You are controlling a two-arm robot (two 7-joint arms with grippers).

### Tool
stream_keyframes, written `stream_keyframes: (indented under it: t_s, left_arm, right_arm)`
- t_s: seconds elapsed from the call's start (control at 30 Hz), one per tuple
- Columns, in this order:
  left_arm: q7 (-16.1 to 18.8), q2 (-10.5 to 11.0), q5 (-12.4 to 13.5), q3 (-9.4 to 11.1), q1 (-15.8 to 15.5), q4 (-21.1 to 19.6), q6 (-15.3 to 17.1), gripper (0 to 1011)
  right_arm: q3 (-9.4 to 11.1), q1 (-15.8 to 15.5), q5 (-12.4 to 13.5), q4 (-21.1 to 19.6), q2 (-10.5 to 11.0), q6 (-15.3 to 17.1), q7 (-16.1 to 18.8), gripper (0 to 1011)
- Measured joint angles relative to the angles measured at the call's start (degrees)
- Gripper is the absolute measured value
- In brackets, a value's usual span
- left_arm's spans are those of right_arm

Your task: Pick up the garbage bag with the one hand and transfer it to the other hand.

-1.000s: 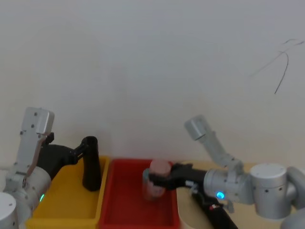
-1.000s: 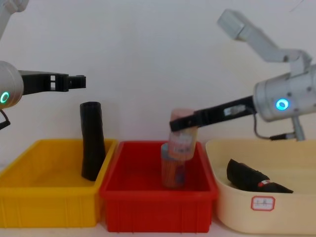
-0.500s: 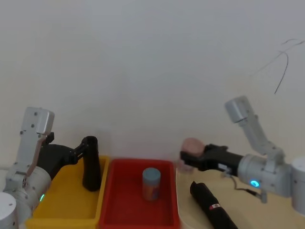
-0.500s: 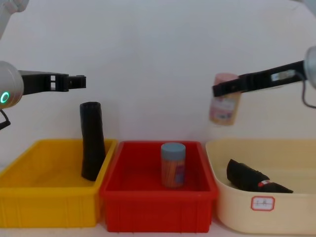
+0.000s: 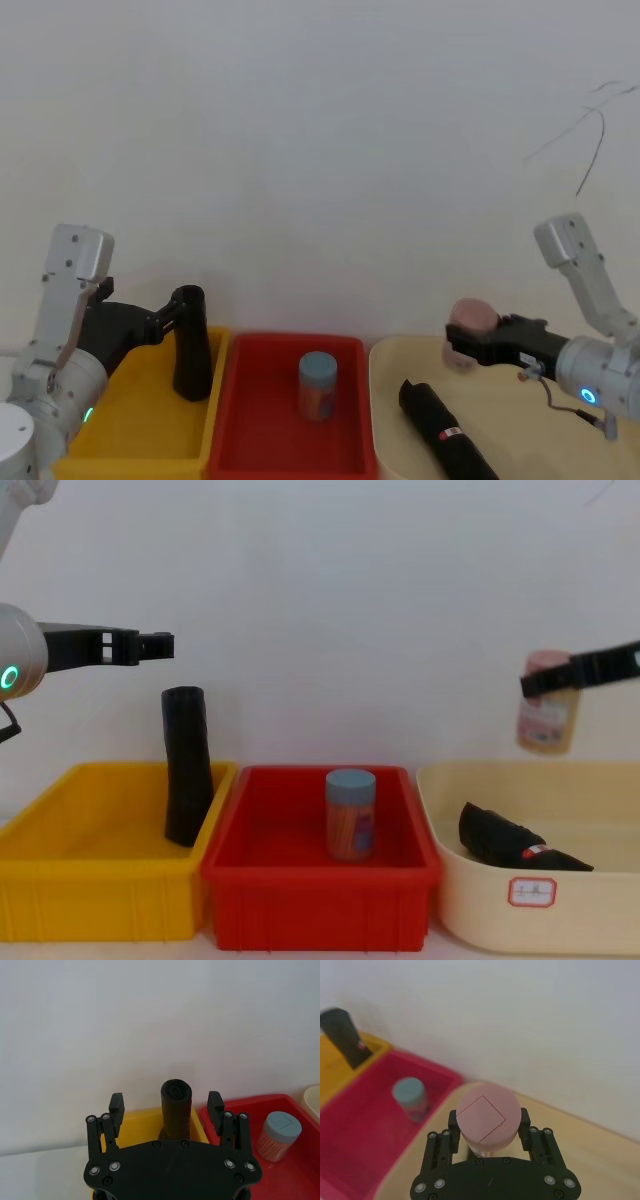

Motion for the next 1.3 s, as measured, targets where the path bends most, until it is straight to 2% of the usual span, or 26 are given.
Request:
stream_keyframes:
  t_s: [0.27,0.43,0.5,0.67,0.7,0.77,1.03,1.3]
  left_arm:
    - [0.0,0.0,0.0,0.0,0.0,0.0,0.0,1001]
    - [0.0,0.0,0.0,0.0,0.0,0.0,0.0,1001]
    - [0.0,0.0,0.0,0.0,0.0,0.0,0.0,1001]
    - [0.0,0.0,0.0,0.0,0.0,0.0,0.0,1001]
    - [0.0,0.0,0.0,0.0,0.0,0.0,0.0,1001]
    - [0.0,0.0,0.0,0.0,0.0,0.0,0.0,1001]
    - [0.0,0.0,0.0,0.0,0.0,0.0,0.0,1001]
    - [0.0,0.0,0.0,0.0,0.0,0.0,0.0,1001]
  right_arm:
    - [0.3,-0.1,-0.7,4.5,0.1,0.5,-1.0,663]
    - [0.5,0.1,-1.1,6.7,0.1,0.6,-1.4,779]
    - [0.5,0.1,-1.2,7.2,0.1,0.6,-1.4,855]
    - [0.6,0.2,-1.3,8.4,0.1,0.7,-1.7,947]
    - [0.6,0.2,-1.4,8.6,0.1,0.7,-1.7,995]
    - [0.6,0.3,-1.4,8.9,0.1,0.7,-1.7,1002]
    - [0.9,-0.2,-1.7,8.1,0.0,-0.1,-1.8,1001]
    - [1.3,-1.8,-2.3,4.2,0.0,-2.7,-2.3,1001]
